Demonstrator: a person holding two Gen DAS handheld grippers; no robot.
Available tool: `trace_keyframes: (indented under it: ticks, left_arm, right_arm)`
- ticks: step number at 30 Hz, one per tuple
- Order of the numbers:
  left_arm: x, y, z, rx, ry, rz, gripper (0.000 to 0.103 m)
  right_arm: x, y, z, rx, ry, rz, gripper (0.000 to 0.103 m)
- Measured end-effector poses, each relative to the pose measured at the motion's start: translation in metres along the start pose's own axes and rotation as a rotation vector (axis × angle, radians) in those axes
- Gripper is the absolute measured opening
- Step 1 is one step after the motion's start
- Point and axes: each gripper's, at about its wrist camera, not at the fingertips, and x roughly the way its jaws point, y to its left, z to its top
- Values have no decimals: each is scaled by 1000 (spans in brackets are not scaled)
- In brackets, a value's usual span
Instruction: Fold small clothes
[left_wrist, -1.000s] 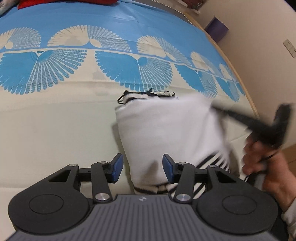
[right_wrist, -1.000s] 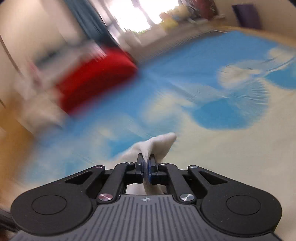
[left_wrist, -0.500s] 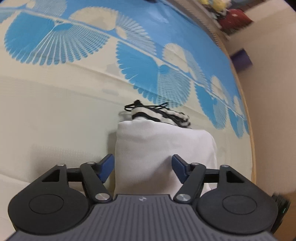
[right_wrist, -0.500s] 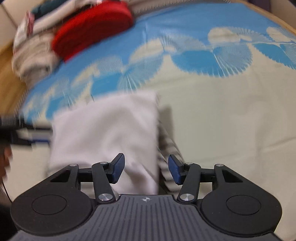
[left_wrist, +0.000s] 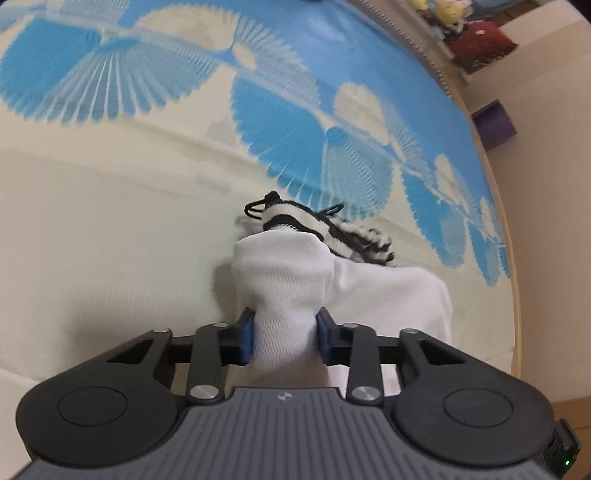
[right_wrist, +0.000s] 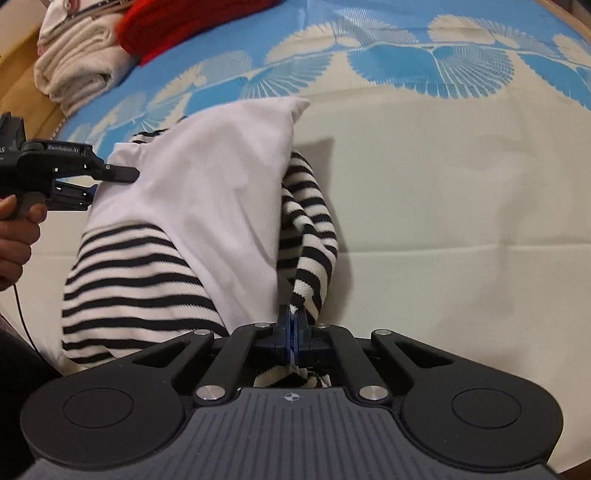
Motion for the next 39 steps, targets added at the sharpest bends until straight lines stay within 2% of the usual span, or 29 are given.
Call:
trace_keyframes:
  ticks: [4, 6, 7, 8, 9, 10, 11, 12, 13, 15, 18, 20, 23, 24, 26, 27, 29, 31, 34, 36, 38, 39]
  left_arm:
    - [-37, -1, 13, 43, -144, 23, 36]
    - [-55, 4, 21, 50, -216, 121, 48]
    - [-65, 4, 23, 54, -271, 173, 59]
    - [-77, 5, 24, 73, -320, 177, 73]
    - [-86, 6, 22, 108, -345, 151, 77]
    - [-94, 6, 19, 134, -351, 149, 76]
    - [-98, 8, 17, 145, -345, 165, 74]
    - [-102, 11, 13, 149, -332, 177, 73]
    - [-105, 13, 10, 148, -314, 171, 69]
    - [-110, 17, 4, 148, -266, 133, 69]
    - [-106, 24, -11, 196, -133, 97, 71]
    - [-97, 30, -22, 210, -36, 119, 71]
    - [-86, 39, -33, 229, 30, 170, 71]
    - [-85, 42, -35, 231, 38, 179, 71]
    - [-86, 47, -39, 223, 47, 168, 71]
    - [-87, 49, -40, 223, 51, 154, 71]
    - [-89, 46, -44, 244, 52, 130, 73]
    - [-89, 38, -47, 271, 53, 115, 75]
    - [-73, 29, -52, 317, 98, 111, 75]
    - [-58, 24, -60, 359, 138, 156, 80]
    - [-40, 23, -69, 407, 164, 239, 86]
    - [-35, 23, -72, 417, 174, 250, 86]
  right_arm:
    - [1, 8, 6, -7, -37, 42, 0]
    - [2, 14, 11, -13, -53, 50, 0]
    - [4, 17, 12, -12, -56, 48, 1]
    - [6, 19, 14, -8, -55, 47, 1]
    - [8, 20, 16, -7, -55, 49, 4]
    - [8, 22, 18, -8, -69, 47, 5]
    - [5, 24, 20, -7, -93, 50, 5]
    - [2, 26, 23, 2, -122, 68, 13]
    - [1, 26, 26, 18, -150, 84, 30]
    - [0, 32, 30, 40, -198, 99, 50]
    - [12, 46, 36, 33, -176, 144, 50]
    - [29, 56, 38, 24, -113, 153, 50]
    - [50, 71, 36, -2, -15, 138, 49]
    - [55, 75, 35, -21, 5, 115, 48]
    - [53, 80, 35, -46, -17, 93, 15]
    - [44, 77, 37, -24, -68, 97, 0]
    - [18, 63, 41, 56, -202, 137, 0]
    - [1, 48, 41, 114, -260, 143, 0]
    - [1, 40, 35, 113, -219, 79, 0]
    - [6, 44, 33, 81, -190, 25, 0]
    - [23, 49, 30, 50, -111, -26, 0]
    - [34, 54, 28, 30, -65, -55, 0]
